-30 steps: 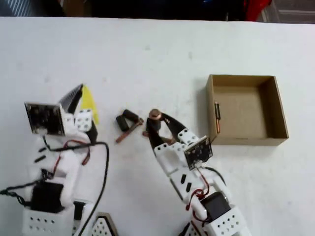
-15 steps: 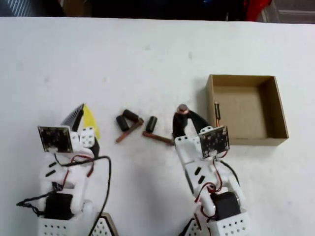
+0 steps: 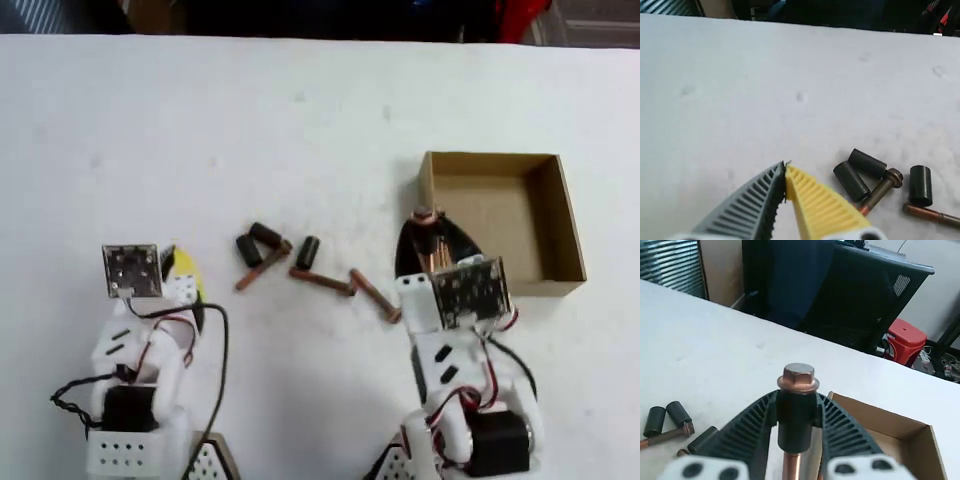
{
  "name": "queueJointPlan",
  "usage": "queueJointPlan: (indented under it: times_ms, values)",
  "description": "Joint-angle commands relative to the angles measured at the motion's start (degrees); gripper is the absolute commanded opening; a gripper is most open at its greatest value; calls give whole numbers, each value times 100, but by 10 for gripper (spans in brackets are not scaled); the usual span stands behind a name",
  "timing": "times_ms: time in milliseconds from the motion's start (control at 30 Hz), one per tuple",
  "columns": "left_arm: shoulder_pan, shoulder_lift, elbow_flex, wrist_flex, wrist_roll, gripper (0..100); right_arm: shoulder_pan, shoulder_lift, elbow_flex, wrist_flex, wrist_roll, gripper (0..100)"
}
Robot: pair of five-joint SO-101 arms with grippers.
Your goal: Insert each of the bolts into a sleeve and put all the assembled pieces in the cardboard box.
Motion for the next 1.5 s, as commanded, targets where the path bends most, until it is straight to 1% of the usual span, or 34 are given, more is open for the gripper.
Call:
queueJointPlan:
  times_ms: [0, 100, 233, 400, 667, 867, 1000, 1467]
  values:
    - [-40, -75, -79, 325, -53, 22, 101, 1103, -826, 13, 237, 16]
    - [-40, -75, -79, 571, -88, 22, 198, 2062, -1196, 4, 413, 16]
    - [-40, -75, -70, 985, -404, 22, 813, 3301, -1758, -22, 457, 16]
    - [-40, -75, -70, 1301, -422, 22, 1385, 4866, -2541, -22, 466, 16]
    - [-13, -75, -62, 1758, -422, 23, 1886, 7345, -3771, -22, 466, 17]
    - [-4, -75, -44, 1934, -422, 23, 1974, 8980, -4624, -22, 457, 17]
    - [-4, -75, -35, 2013, -422, 23, 1974, 9780, -5090, -22, 422, 17]
    - [-4, -75, 44, 1978, -431, 23, 1938, 11424, -6013, -4, 457, 19]
